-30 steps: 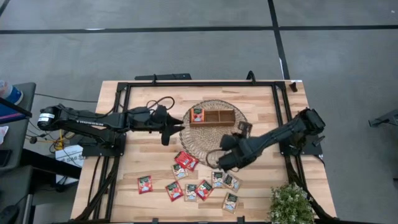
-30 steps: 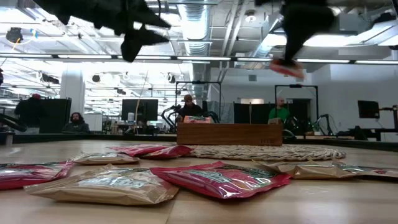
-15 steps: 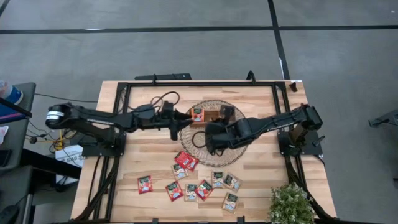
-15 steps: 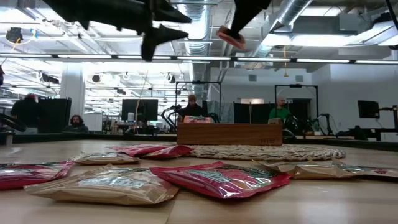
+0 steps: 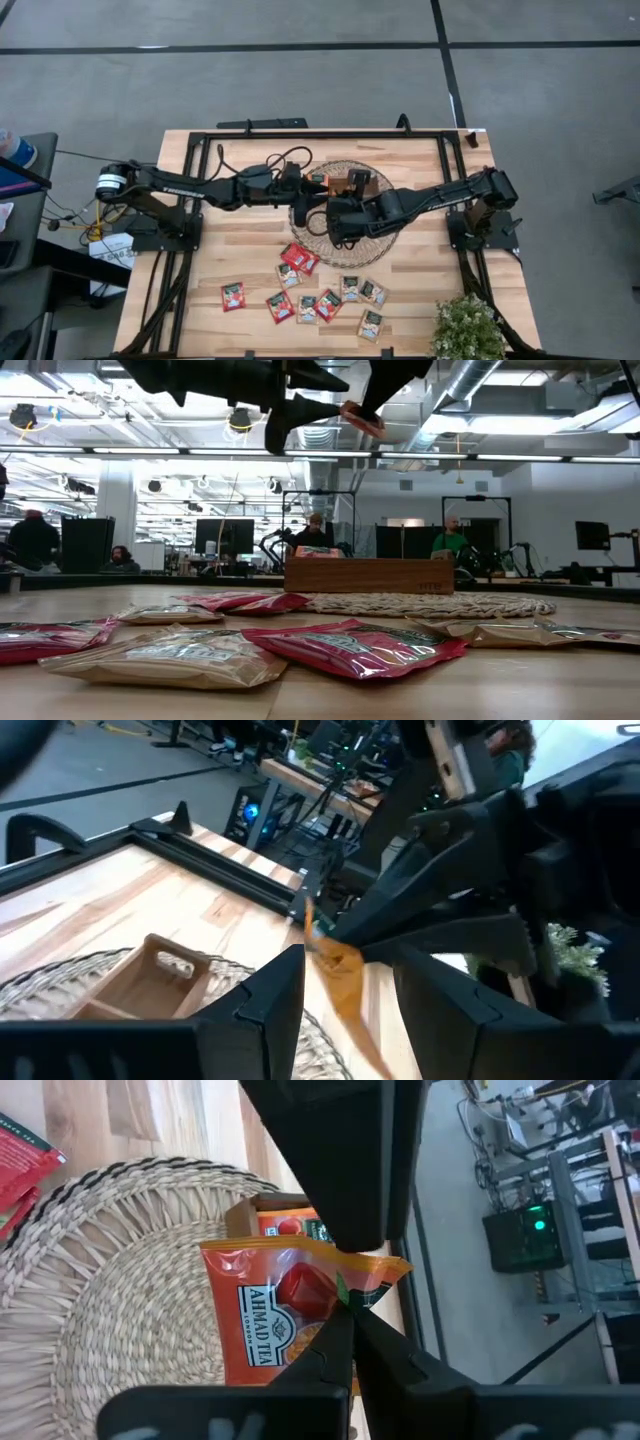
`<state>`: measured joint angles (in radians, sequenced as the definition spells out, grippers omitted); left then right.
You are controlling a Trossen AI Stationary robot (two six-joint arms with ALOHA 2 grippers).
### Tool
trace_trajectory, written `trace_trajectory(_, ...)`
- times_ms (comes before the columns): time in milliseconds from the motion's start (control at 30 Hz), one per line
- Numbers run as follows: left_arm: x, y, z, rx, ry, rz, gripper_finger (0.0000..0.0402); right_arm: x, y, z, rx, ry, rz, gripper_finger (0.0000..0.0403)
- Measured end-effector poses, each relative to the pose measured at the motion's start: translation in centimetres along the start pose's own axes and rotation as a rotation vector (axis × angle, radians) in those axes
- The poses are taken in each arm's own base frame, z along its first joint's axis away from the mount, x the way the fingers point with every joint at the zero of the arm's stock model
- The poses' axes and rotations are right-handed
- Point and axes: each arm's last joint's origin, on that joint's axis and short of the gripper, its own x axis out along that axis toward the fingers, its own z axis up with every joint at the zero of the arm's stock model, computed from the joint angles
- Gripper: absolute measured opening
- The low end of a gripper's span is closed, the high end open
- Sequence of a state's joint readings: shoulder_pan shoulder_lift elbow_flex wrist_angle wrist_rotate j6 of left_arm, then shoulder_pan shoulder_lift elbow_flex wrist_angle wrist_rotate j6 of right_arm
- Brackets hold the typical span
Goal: Pick & Place Tea
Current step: Put the orange tea bag into the left section of the wooden organizer
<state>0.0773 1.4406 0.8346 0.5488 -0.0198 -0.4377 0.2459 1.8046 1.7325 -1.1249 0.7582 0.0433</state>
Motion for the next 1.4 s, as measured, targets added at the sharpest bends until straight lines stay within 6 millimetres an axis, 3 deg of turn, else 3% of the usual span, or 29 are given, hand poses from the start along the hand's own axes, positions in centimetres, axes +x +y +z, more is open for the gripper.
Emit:
trace_trajectory(733,1.2,0.4,-0.9,0.001,0.015,0.003,0.0143,0.0,0.0,0.4,-0.021,-0.035,0.0,0.0)
trace_trajectory(833,1.2,0.4,-1.0,0.001,0.022,-0.003,0.0119,0.0,0.0,0.4,-0.02,-0.036,0.0,0.0)
trace_trajectory(1033,1.2,0.3,-1.3,0.003,0.07,-0.039,0.0014,0.0,0.0,0.4,-0.021,-0.036,0.009,0.0)
trace_trajectory(1267,1.2,0.4,-1.5,0.031,0.077,-0.02,0.0002,0.0,0.1,0.4,-0.025,-0.037,0.009,0.0004)
trace_trajectory(1400,1.2,0.4,-1.6,0.056,0.088,-0.006,0.0001,-0.1,0.2,0.4,-0.036,-0.037,0.025,0.0032)
